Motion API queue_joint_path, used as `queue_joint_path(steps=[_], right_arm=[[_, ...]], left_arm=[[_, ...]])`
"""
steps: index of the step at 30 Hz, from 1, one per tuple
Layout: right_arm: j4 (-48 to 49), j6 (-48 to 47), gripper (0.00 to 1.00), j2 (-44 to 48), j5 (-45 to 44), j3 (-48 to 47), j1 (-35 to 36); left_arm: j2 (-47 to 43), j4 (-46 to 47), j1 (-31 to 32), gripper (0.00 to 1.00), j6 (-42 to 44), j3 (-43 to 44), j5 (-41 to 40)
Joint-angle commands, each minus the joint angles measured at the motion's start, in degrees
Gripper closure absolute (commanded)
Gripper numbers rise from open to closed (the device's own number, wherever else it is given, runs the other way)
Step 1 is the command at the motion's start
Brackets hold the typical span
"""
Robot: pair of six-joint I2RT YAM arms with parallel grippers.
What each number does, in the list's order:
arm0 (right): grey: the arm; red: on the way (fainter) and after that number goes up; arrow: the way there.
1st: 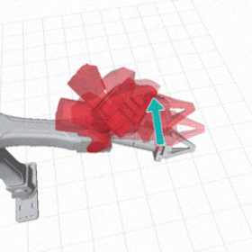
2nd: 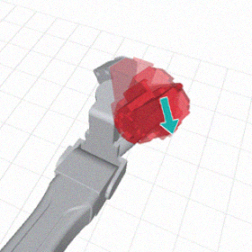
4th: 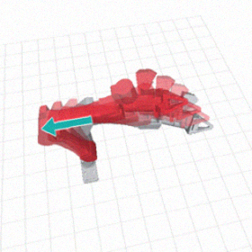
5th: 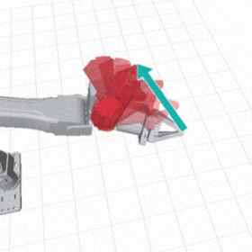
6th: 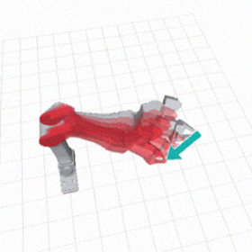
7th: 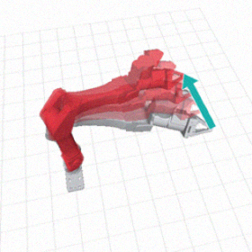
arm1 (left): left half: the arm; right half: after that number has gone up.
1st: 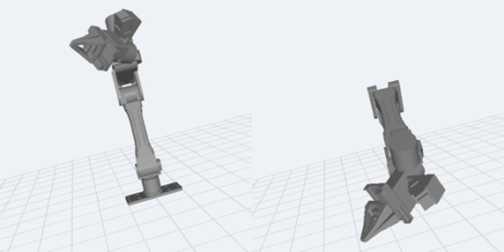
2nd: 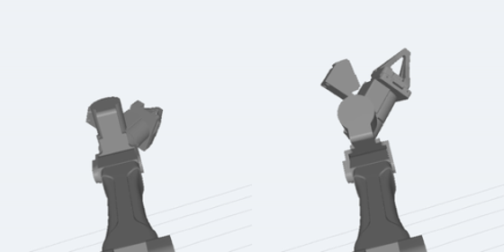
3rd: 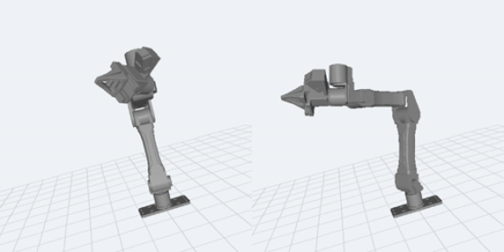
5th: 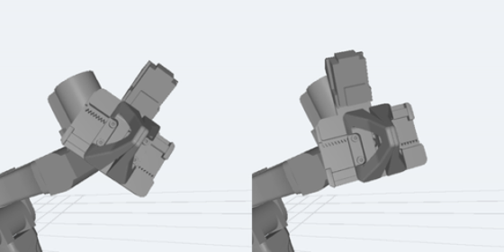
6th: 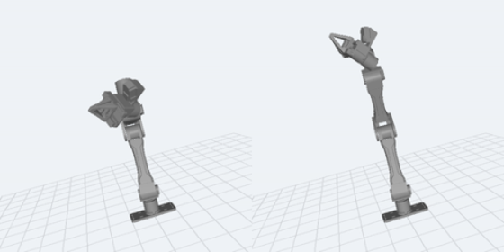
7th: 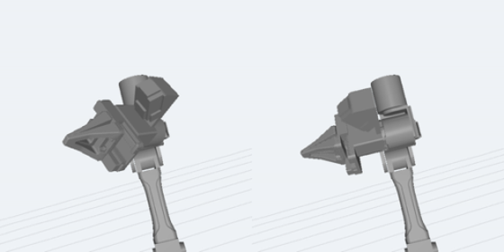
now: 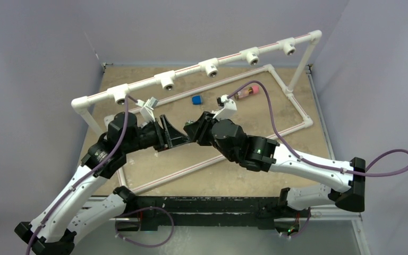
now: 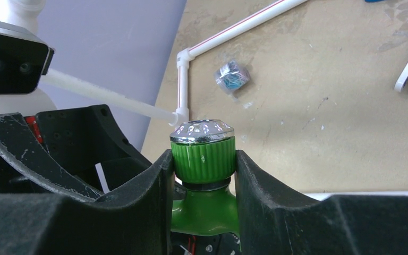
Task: Install the water faucets
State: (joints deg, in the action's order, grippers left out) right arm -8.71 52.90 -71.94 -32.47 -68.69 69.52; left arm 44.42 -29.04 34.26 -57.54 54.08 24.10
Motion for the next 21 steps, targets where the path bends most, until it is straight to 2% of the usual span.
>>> queue_joint_path(steps=[1,6,9,10,12,21], right_arm=[[-1.22,1.80,1.00,0.49,-1.76,-2.25,1.18],[-1.48,2.41,1.00,0.53,-2.17,-1.83,1.58],[-1.49,2.77,1.00,0.58,-2.38,-1.55,1.59],[-1.49,2.88,1.00,0.57,-2.40,-1.54,1.57],[-1.44,3.12,1.00,0.52,-2.59,-1.60,1.67],[-1.21,3.58,1.00,1.01,-2.13,-1.01,1.76]], left_arm=[[-0.95,1.26,0.21,0.50,-0.91,0.63,-1.84],[-1.88,1.26,0.25,0.55,-1.11,0.58,-2.23],[-2.04,1.34,0.28,0.61,-1.17,0.58,-2.09],[-2.00,1.48,0.24,0.68,-1.17,0.58,-1.86],[-1.83,1.82,0.26,0.98,-1.00,0.50,-1.15],[-2.44,4.88,0.28,1.00,-1.72,-0.73,1.33]])
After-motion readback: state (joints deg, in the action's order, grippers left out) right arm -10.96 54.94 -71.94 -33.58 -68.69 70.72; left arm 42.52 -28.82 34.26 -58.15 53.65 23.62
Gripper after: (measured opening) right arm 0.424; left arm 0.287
